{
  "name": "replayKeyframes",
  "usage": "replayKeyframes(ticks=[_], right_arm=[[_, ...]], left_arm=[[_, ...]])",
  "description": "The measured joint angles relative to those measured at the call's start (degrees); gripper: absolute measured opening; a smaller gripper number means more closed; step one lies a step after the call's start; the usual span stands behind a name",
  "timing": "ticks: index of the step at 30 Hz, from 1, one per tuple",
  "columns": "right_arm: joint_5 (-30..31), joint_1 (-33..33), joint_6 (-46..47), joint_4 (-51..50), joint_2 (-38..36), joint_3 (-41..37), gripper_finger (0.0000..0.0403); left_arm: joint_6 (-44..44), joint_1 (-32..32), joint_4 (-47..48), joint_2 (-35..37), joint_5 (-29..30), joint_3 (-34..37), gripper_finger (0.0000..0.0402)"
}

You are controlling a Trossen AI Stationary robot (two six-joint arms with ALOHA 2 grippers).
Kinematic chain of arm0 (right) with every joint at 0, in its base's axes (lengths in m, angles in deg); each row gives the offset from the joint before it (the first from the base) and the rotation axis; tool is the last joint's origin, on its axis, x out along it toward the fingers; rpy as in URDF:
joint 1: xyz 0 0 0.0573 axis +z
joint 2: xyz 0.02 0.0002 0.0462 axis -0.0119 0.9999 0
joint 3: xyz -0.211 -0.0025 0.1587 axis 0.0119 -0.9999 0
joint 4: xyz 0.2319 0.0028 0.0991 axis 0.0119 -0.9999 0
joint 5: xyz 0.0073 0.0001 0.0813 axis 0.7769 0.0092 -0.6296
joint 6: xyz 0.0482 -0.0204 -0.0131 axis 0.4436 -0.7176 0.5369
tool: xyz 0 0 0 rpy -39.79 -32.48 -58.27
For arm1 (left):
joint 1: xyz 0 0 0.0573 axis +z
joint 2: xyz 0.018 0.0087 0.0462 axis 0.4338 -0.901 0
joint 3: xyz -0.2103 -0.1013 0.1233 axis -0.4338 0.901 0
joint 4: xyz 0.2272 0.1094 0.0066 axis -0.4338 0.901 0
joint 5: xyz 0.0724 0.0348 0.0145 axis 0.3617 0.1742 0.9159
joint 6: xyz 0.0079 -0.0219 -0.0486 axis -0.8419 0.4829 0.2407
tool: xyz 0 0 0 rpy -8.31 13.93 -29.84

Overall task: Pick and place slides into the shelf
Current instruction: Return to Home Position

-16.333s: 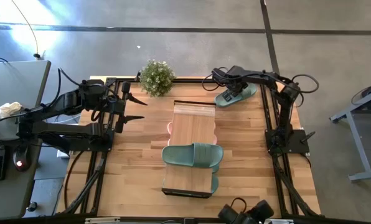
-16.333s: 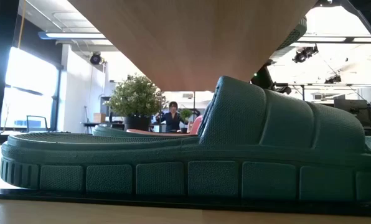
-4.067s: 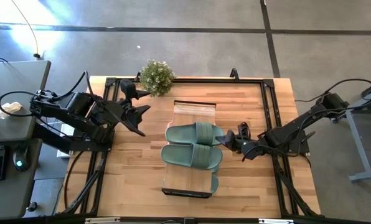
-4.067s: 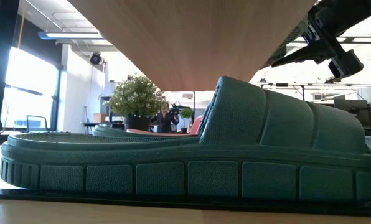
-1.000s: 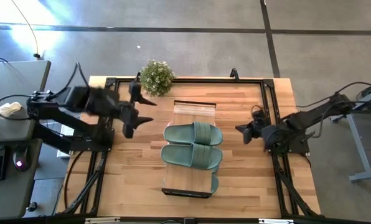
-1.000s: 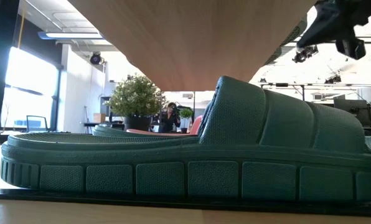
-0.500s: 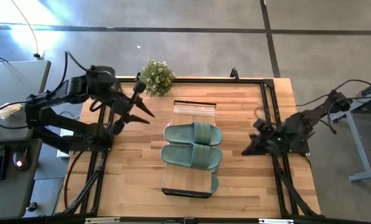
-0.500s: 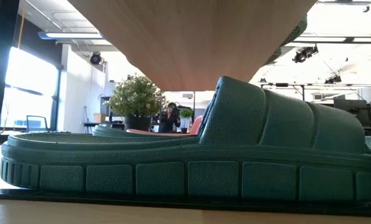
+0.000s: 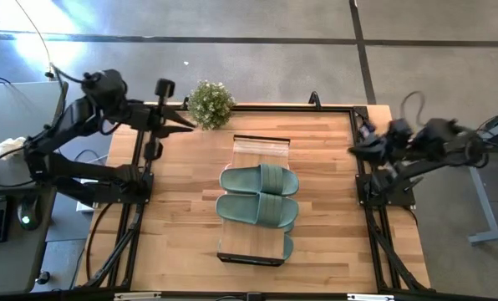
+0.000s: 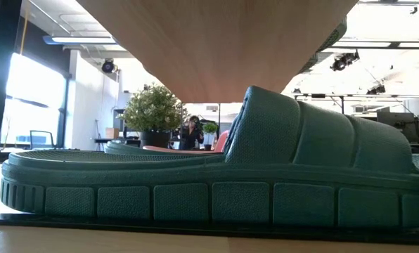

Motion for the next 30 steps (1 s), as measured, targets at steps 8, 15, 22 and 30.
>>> replayKeyframes(ticks=[8, 15, 22, 30], right_arm=[[1.9, -1.8, -5.7, -6.8, -4.5, 3.6, 0.0000], [3.4, -1.8, -3.9, -0.3, -13.8, -3.8, 0.0000], [5.7, -1.8, -3.7, 0.8, -21.2, -8.5, 0.0000], [7.6, -1.8, -3.7, 1.9, -26.5, -11.9, 0.0000]], left_arm=[[0.5, 6.8, -0.7, 9.3, -2.2, 7.4, 0.0004], [6.6, 12.1, -10.7, 22.8, 1.9, 21.3, 0.0009], [13.2, 16.1, -12.7, 35.1, 7.4, 31.8, 0.0002], [18.2, 16.2, -13.9, 44.7, 16.0, 40.7, 0.0005]])
